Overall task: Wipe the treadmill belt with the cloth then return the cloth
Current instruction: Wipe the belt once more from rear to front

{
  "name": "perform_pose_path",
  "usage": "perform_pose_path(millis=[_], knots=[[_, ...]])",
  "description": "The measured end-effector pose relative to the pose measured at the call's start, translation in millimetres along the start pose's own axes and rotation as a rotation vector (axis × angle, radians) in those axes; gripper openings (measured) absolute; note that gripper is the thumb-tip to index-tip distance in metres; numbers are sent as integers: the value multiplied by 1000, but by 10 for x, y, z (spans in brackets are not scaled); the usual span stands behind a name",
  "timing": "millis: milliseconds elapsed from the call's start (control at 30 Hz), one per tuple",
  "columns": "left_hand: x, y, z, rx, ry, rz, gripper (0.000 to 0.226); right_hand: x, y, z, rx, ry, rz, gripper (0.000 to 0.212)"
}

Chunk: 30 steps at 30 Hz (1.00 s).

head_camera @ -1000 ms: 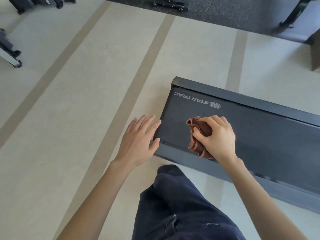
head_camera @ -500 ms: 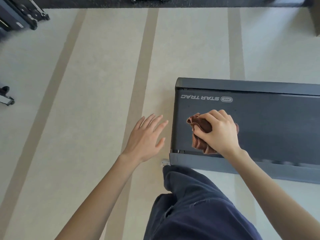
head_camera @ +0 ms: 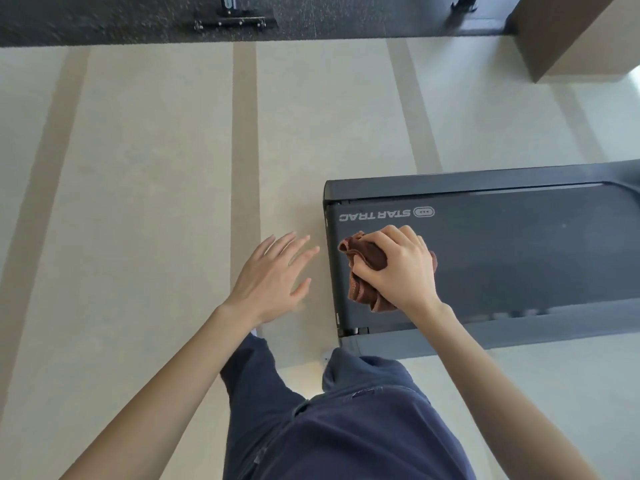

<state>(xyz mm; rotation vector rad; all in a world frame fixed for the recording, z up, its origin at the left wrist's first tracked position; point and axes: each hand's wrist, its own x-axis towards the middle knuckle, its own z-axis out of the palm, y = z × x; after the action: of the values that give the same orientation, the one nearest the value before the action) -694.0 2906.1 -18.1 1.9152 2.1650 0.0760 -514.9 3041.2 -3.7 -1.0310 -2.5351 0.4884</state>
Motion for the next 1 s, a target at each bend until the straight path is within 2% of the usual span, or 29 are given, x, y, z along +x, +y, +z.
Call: perform_pose_path(millis=[300,467,733,1000], knots=[[-4,-1565,-527,39,8,179,54,480,-1044,479,-23,158,279,35],[177,-2076,-683,41,14,251,54,661,-1383,694,-69,186,337,30],[849,-2472,-707,97,-35,432,52,1121,-1460,996,-120,172,432,27],[2061,-2805,-1094,155,19,646,47,1980,-1137,1111,-106,248,609,18]])
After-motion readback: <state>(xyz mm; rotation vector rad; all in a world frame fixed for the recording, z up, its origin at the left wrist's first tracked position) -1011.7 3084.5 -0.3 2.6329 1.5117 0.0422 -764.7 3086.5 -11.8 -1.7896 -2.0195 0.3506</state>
